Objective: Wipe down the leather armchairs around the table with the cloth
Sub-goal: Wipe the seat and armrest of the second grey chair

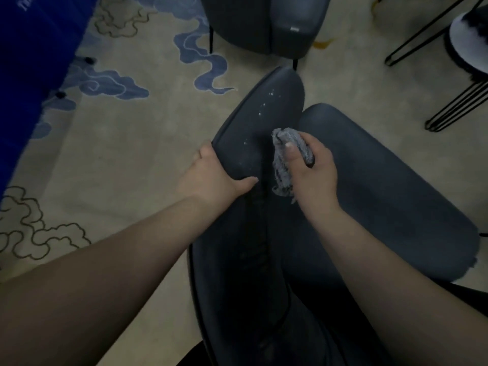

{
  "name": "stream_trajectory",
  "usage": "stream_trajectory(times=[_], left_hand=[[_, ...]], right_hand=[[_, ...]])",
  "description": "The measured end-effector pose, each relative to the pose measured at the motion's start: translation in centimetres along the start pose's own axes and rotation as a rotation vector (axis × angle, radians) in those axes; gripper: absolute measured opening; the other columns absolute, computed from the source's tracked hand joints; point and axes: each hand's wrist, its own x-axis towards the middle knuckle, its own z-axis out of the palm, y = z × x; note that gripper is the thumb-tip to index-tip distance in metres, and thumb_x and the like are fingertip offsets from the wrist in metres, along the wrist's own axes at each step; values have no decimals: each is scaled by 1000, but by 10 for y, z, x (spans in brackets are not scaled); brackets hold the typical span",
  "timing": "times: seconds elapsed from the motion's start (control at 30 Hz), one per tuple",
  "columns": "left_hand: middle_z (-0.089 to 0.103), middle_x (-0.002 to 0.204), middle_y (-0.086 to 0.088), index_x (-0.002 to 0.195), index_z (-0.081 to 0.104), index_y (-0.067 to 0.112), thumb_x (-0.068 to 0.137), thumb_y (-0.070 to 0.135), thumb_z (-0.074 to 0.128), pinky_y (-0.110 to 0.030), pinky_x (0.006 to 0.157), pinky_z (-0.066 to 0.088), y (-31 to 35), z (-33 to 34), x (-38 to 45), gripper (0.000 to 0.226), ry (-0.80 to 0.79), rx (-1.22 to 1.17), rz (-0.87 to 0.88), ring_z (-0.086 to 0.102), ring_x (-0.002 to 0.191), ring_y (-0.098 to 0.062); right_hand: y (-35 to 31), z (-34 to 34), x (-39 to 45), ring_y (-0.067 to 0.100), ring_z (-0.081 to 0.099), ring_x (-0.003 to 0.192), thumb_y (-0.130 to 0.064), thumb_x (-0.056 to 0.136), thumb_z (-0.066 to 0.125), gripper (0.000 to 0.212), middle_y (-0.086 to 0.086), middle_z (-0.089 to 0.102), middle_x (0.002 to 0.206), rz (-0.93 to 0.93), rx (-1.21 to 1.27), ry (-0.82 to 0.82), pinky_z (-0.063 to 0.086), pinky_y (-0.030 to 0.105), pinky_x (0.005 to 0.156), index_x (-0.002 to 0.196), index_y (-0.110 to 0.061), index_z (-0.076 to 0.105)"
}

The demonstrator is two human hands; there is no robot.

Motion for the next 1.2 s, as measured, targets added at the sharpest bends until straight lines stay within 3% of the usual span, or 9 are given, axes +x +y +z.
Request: stream_trajectory(times=[0.1,0.17,0.23,0.37,0.53,0.77,0.97,1.1,1.2], left_hand=[[50,132,-10,140,28,17,54,61,73,-31,77,39,-5,8,3,107,45,19,31,55,114,-31],[49,133,-10,143,26,16,50,60,66,-28,76,34,-8,10,3,111,58,-9,47,54,115,-30],[49,132,-9,143,26,14,46,67,62,-28,75,33,-10,12,4,116,80,24,61,53,115,-29],[50,130,-4,141,26,19,46,75,63,-30,72,31,-10,13,5,116,112,77,78,56,111,-28],[50,131,-6,143,26,18,49,69,66,-31,75,38,-10,11,3,114,103,55,83,57,111,-29],[50,130,-3,141,28,18,52,73,66,-29,71,30,-9,10,3,112,127,109,79,57,109,-27],[50,130,-6,141,28,18,50,69,66,-29,72,34,-10,11,4,111,101,25,81,56,109,-30],[48,135,-5,143,25,17,54,71,70,-29,75,35,-11,11,4,113,97,48,85,54,114,-27],[48,134,-5,143,26,17,55,71,69,-33,79,41,-8,9,5,112,89,48,86,54,114,-28]], right_hand=[[-6,29,2,-3,49,95,-29,85,67,36,6,48,105,-195,-47,-183,40,13,93,121,-26,64],[-3,48,4,8,49,92,-27,81,71,38,4,41,98,-330,-109,-278,42,18,90,119,-24,66],[4,55,20,18,50,91,-24,83,70,35,4,39,96,-346,-161,-211,44,24,90,118,-23,66],[15,55,47,5,49,87,-28,85,67,32,-4,38,95,-229,-125,-6,37,5,86,117,-25,66],[17,63,9,2,46,87,-37,83,63,37,-3,39,96,-412,-108,-79,39,9,85,119,-29,64],[30,40,20,-4,51,85,-18,86,66,33,-7,42,94,-68,-23,33,35,2,86,118,-28,65],[17,53,14,-5,46,90,-18,81,69,39,0,39,97,-268,-21,-163,35,6,90,119,-27,65],[34,36,18,-10,50,83,-12,87,64,36,3,43,101,-36,12,-1,34,0,85,119,-29,63],[37,28,27,-6,57,93,-14,90,61,34,10,54,113,22,56,59,43,11,93,121,-25,63]])
